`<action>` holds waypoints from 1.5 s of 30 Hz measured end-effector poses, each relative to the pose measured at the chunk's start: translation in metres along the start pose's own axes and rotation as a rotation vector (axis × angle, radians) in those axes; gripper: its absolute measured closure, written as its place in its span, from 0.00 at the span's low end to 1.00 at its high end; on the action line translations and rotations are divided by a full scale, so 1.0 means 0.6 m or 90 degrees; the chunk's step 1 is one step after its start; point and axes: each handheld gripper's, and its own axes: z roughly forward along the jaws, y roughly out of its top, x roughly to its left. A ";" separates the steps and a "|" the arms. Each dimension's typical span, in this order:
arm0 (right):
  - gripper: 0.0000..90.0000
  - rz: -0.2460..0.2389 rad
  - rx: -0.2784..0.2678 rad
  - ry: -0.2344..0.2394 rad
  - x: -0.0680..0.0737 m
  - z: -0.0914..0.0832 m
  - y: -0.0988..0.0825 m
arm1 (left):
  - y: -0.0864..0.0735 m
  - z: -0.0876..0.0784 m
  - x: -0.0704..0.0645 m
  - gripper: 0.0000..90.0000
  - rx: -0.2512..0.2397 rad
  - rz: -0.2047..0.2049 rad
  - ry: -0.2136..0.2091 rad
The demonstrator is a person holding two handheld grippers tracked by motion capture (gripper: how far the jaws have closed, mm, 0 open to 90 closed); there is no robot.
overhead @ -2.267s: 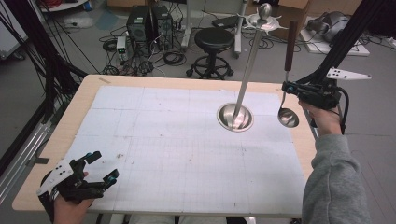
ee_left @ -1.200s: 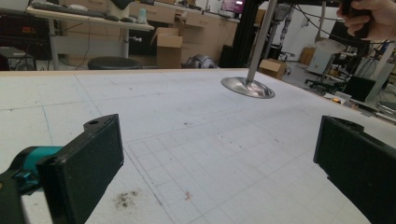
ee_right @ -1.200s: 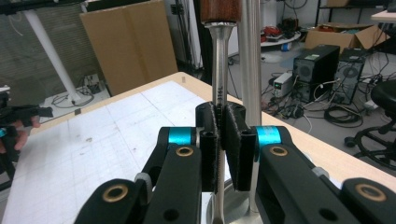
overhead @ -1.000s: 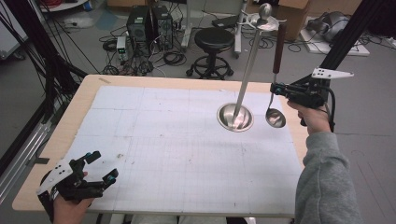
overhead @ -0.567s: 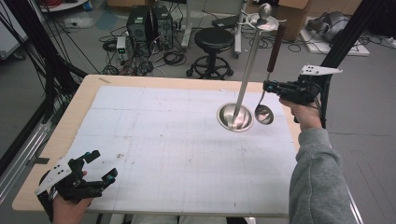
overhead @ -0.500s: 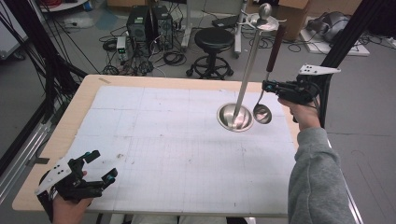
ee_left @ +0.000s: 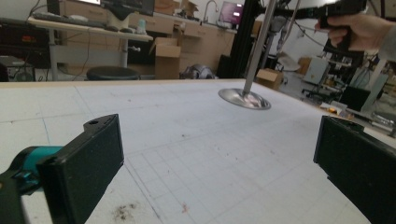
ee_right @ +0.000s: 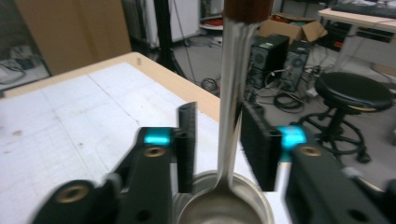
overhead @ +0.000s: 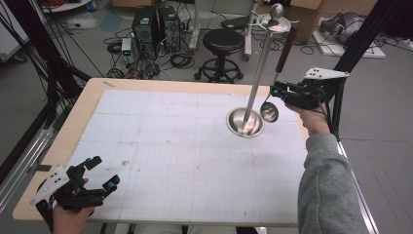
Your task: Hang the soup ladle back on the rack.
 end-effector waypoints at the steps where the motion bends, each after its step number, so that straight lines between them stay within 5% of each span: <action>1: 0.70 0.002 0.003 0.002 0.002 -0.001 -0.001 | 0.002 -0.003 0.001 0.02 -0.007 -0.002 0.001; 10: 0.33 -0.004 -0.011 0.013 0.034 -0.018 -0.015 | 0.020 -0.008 0.009 0.02 -0.062 -0.010 -0.003; 18: 0.13 -0.015 0.000 0.056 0.061 -0.024 -0.046 | 0.015 0.016 0.019 0.02 -0.035 0.001 -0.008; 22: 0.00 -0.007 -0.046 0.053 0.083 -0.032 -0.067 | 0.015 0.023 0.024 0.02 -0.031 0.006 -0.003; 26: 0.00 -0.026 -0.093 0.047 0.119 -0.045 -0.092 | 0.016 0.021 0.031 0.02 -0.037 -0.002 0.006; 31: 0.00 -0.011 -0.140 0.064 0.147 -0.056 -0.125 | 0.018 0.025 0.036 0.02 -0.041 -0.012 -0.001; 36: 0.00 -0.021 -0.145 0.066 0.154 -0.064 -0.167 | 0.015 0.034 0.034 0.02 -0.023 0.003 -0.007; 40: 0.00 0.028 -0.169 0.073 0.155 -0.076 -0.193 | 0.015 0.037 0.025 0.02 -0.017 0.012 -0.024; 45: 0.00 0.025 -0.142 0.064 0.159 -0.091 -0.220 | 0.014 0.040 0.016 0.02 -0.009 0.026 -0.042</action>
